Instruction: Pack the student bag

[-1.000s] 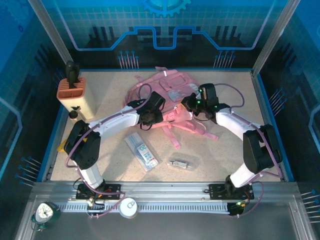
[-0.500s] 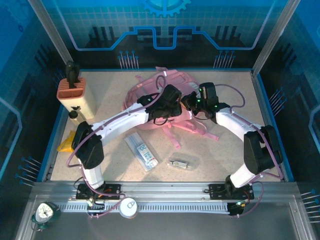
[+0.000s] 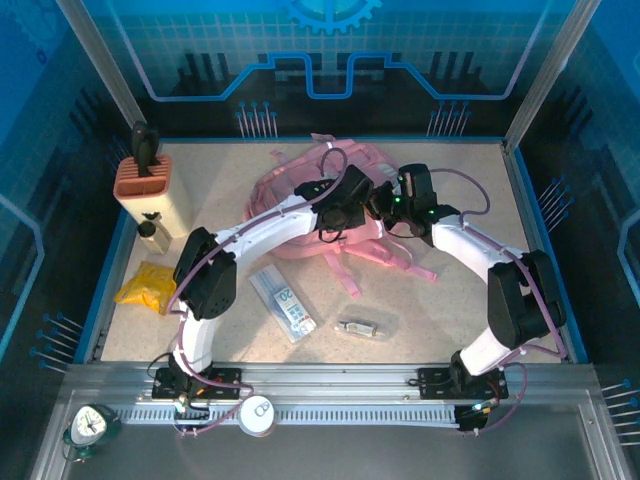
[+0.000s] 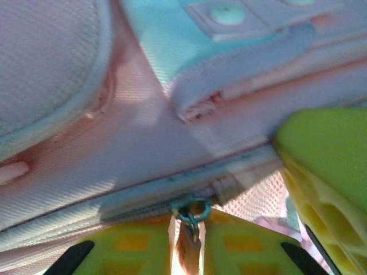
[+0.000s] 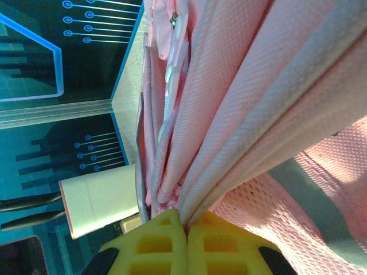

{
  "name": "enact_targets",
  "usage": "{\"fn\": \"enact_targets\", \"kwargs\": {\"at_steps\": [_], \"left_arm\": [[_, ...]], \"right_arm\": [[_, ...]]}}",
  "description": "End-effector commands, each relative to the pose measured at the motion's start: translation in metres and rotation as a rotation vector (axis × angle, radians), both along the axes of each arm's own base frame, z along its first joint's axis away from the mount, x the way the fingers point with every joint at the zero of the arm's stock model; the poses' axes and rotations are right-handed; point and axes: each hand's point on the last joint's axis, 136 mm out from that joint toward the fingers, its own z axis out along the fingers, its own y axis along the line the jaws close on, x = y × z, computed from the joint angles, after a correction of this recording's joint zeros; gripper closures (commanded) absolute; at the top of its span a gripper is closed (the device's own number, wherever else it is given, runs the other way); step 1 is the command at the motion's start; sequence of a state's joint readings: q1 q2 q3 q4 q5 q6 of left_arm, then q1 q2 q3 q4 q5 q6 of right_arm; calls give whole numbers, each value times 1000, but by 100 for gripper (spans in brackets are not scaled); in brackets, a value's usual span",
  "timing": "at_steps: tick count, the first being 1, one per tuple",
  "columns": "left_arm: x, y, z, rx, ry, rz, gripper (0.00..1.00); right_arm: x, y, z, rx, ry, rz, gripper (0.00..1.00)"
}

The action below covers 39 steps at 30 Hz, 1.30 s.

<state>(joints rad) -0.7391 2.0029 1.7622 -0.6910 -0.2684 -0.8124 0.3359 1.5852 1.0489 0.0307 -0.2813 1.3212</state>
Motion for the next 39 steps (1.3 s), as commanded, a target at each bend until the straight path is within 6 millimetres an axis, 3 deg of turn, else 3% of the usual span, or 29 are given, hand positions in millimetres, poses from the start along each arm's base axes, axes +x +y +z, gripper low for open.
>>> {"fn": "enact_targets", "kwargs": {"at_steps": [1, 5, 8, 13, 21, 26, 33, 36, 39], "left_arm": [[8, 38, 1, 87, -1, 101, 82], [3, 45, 12, 75, -34, 82, 81], [0, 27, 17, 17, -29, -21, 81], [2, 24, 1, 66, 25, -49, 80], [18, 7, 10, 49, -48, -91, 81], [22, 21, 14, 116, -66, -43, 90], [9, 30, 37, 88, -65, -49, 100], [-3, 44, 31, 98, 6, -34, 100], [-15, 63, 12, 116, 94, -17, 100]], "right_arm": [[5, 17, 63, 101, -172, 56, 100], [6, 14, 65, 102, -180, 52, 100], [7, 16, 68, 106, -185, 54, 100], [8, 16, 72, 110, -193, 52, 100], [6, 16, 62, 100, -176, 51, 100], [5, 15, 59, 90, -176, 55, 100], [9, 5, 54, 48, -180, 52, 100], [13, 0, 52, 34, -181, 67, 100], [16, -3, 50, 27, -179, 80, 100]]}}
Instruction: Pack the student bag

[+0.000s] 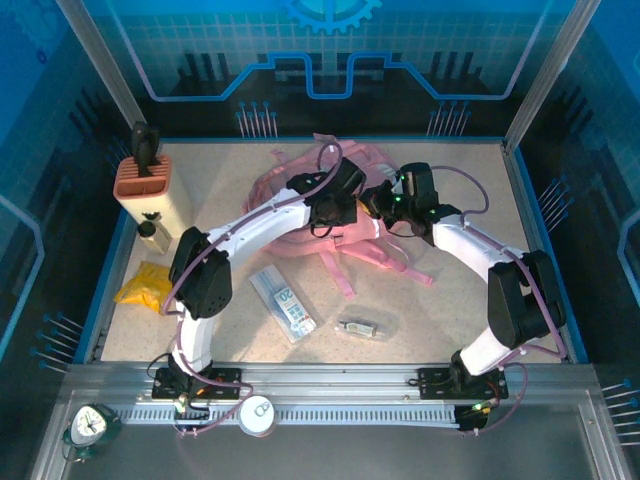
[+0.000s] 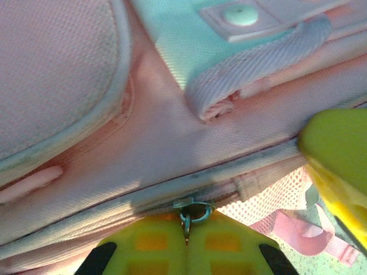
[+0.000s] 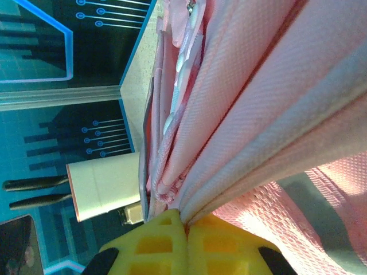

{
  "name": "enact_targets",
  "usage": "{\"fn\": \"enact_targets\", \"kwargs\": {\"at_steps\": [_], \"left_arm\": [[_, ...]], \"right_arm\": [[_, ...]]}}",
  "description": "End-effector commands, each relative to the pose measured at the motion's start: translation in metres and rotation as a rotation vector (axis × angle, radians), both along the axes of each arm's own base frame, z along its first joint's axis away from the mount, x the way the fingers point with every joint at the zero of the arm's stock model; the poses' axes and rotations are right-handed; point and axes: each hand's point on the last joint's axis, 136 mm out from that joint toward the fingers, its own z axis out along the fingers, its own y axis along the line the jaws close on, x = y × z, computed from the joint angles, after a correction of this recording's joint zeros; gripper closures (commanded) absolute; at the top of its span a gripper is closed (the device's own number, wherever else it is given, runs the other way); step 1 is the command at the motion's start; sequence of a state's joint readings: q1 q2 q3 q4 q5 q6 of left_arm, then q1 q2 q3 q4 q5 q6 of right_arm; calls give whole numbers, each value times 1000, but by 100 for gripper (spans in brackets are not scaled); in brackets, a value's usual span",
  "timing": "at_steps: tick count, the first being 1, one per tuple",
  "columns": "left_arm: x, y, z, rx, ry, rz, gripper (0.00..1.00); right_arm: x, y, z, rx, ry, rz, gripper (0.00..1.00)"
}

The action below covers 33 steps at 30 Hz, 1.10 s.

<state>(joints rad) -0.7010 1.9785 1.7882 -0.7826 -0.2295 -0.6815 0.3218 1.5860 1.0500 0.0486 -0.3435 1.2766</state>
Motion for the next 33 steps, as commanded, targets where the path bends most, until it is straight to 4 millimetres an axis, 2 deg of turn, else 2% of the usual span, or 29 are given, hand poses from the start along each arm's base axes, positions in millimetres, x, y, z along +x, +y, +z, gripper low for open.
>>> {"fn": "enact_targets", "kwargs": {"at_steps": [1, 3, 6, 9, 11, 15, 16, 20, 23, 27, 29, 33], "left_arm": [[-14, 53, -2, 77, 74, 96, 100], [-20, 69, -13, 108, 91, 122, 100], [-21, 78, -28, 119, 134, 124, 100], [-15, 83, -32, 164, 134, 124, 100], [-8, 80, -31, 160, 112, 125, 100], [10, 63, -25, 94, 49, 114, 88], [15, 60, -24, 80, 34, 116, 88], [24, 51, -26, 64, 15, 114, 88], [24, 54, -33, 102, 26, 112, 87], [25, 57, -41, 129, 27, 106, 86], [27, 55, -43, 129, 23, 99, 86], [30, 54, -41, 135, 16, 93, 95]], "right_arm": [[18, -7, 43, 14, -143, 20, 100], [18, -8, 40, 3, -144, 26, 100], [17, -2, 41, -4, -150, 51, 100], [14, 6, 45, -9, -164, 80, 100], [13, 10, 48, -20, -171, 92, 100], [7, 23, 49, -13, -174, 119, 100], [6, 27, 49, -13, -172, 127, 100], [1, 30, 36, -15, -140, 132, 100], [-7, 26, 21, -44, -92, 123, 100], [-14, 28, -4, -28, -19, 116, 79], [-12, 31, -7, -12, -10, 118, 74], [-11, 31, -15, -35, 9, 105, 57]]}}
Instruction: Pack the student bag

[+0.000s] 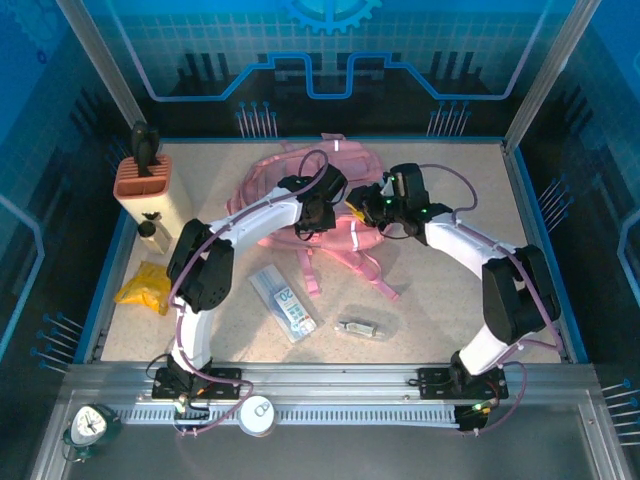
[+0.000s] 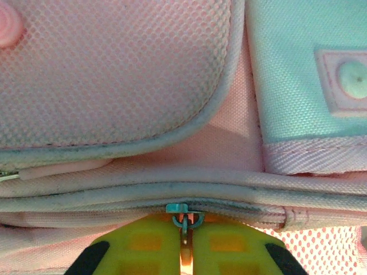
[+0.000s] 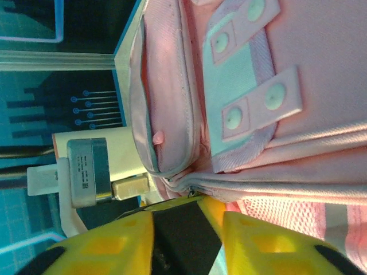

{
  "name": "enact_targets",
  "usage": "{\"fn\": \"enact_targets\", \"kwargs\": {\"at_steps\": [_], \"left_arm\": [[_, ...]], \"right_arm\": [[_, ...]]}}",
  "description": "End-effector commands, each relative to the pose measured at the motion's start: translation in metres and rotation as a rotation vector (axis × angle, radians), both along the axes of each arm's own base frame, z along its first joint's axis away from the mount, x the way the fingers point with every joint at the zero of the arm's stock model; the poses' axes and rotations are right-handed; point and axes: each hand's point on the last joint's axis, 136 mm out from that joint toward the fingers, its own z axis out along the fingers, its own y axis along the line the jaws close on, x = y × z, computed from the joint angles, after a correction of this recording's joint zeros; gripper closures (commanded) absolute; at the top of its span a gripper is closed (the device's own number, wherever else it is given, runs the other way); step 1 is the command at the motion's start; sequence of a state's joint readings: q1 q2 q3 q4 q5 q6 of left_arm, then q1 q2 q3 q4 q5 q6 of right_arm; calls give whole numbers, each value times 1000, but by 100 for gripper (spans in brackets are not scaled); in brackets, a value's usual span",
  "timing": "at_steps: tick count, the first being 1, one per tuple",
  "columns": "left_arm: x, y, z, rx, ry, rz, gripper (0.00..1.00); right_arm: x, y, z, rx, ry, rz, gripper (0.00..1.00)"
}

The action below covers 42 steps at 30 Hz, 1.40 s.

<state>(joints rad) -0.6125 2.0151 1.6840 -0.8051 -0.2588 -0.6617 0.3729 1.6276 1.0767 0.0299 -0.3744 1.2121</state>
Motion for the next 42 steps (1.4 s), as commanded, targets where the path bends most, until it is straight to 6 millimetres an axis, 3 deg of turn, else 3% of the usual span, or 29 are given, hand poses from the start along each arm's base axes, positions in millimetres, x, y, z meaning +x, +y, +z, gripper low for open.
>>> {"fn": "enact_targets", "kwargs": {"at_steps": [1, 5, 9, 13, 16, 20, 29, 35, 42], "left_arm": [[26, -3, 17, 7, -95, 2, 98], [22, -12, 37, -46, -112, -9, 100], [17, -18, 55, -85, -128, -20, 100], [12, -23, 63, -117, -122, -30, 100], [8, -28, 70, -139, -121, -48, 100], [2, -34, 75, -157, -96, -75, 100], [-6, -6, 77, -11, -59, -112, 100], [-12, 28, 64, 88, -6, -143, 100], [-26, 49, 35, 122, 50, -170, 100]], "right_arm": [[-2, 4, -8, -13, 19, -8, 52], [-6, 6, -29, -5, 110, -41, 42], [-1, 17, -36, 16, 132, -81, 31], [9, 22, -46, 19, 161, -113, 29], [17, 20, -57, 12, 171, -152, 37], [26, 16, -58, -16, 143, -159, 54], [35, -16, -60, -125, 83, -157, 100], [36, -43, -40, -186, 8, -108, 100], [61, -82, -16, -187, -26, -73, 100]]}}
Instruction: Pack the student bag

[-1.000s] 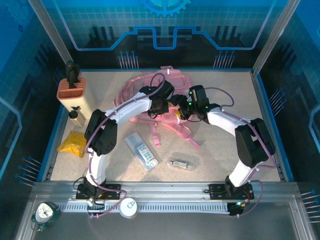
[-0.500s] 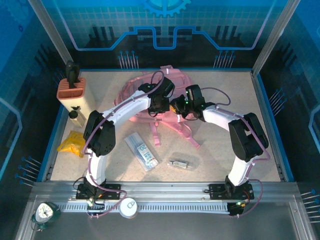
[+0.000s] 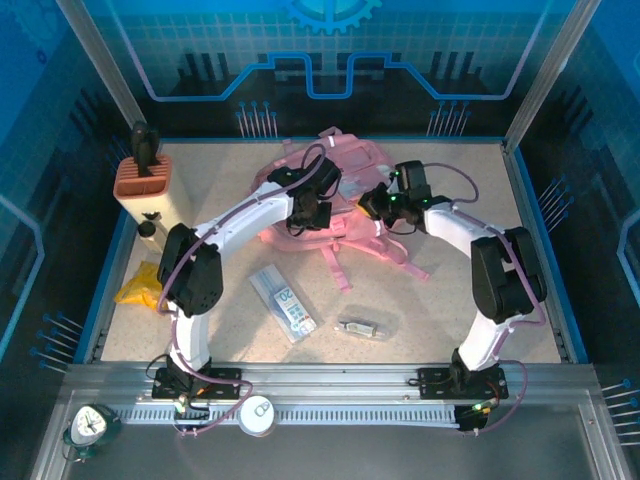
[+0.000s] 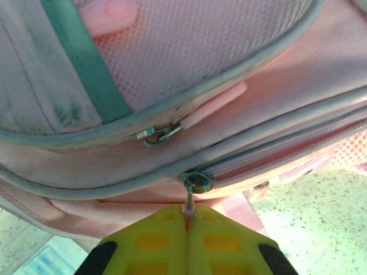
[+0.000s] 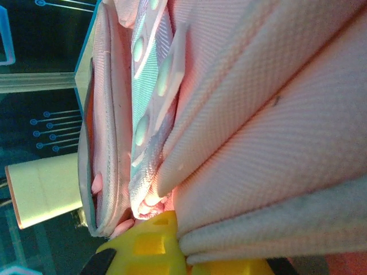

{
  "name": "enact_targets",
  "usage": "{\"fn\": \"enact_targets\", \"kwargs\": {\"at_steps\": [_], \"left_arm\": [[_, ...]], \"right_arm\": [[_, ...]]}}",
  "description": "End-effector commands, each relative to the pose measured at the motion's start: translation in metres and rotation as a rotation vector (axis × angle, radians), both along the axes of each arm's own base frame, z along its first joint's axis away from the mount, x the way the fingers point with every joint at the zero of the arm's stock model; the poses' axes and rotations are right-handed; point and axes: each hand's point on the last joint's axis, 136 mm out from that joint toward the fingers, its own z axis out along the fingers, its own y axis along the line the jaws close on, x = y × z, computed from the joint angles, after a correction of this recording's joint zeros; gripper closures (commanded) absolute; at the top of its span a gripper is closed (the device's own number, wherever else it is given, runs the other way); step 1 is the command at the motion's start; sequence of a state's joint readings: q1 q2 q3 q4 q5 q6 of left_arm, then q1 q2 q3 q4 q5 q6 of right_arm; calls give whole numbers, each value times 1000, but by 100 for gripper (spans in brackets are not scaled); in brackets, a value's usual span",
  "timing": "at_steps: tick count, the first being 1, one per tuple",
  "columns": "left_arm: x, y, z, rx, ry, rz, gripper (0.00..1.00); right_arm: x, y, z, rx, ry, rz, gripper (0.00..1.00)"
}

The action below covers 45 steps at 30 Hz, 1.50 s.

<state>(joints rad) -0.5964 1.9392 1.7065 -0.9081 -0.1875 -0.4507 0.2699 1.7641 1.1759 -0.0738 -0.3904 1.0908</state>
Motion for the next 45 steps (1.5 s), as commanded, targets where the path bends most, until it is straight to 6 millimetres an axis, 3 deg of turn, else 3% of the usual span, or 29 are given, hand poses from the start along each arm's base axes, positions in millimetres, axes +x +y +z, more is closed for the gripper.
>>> {"fn": "enact_targets", "kwargs": {"at_steps": [1, 6, 12, 19, 26, 34, 40, 45], "left_arm": [[-9, 40, 3, 83, 20, 36, 100], [-9, -4, 1, -141, 34, 41, 100], [4, -5, -32, -94, 54, 88, 99], [13, -13, -59, -111, 50, 75, 85], [16, -6, -75, -77, 58, 105, 82], [17, 2, -57, -61, 33, 88, 100], [9, 32, -30, 11, -23, 21, 100], [-1, 64, -39, 101, 10, 5, 100]], "right_arm": [[31, -47, 23, -95, -89, -39, 100], [34, -36, 20, -118, -90, 28, 100], [17, -16, 13, -67, -69, 66, 100], [1, -3, 8, -34, -56, 84, 100], [-4, -1, 17, -25, -76, 86, 100], [-2, -8, 28, -51, -104, 98, 100], [9, -34, 40, -73, -123, 81, 100], [31, -64, 41, -68, -104, 31, 100]]}}
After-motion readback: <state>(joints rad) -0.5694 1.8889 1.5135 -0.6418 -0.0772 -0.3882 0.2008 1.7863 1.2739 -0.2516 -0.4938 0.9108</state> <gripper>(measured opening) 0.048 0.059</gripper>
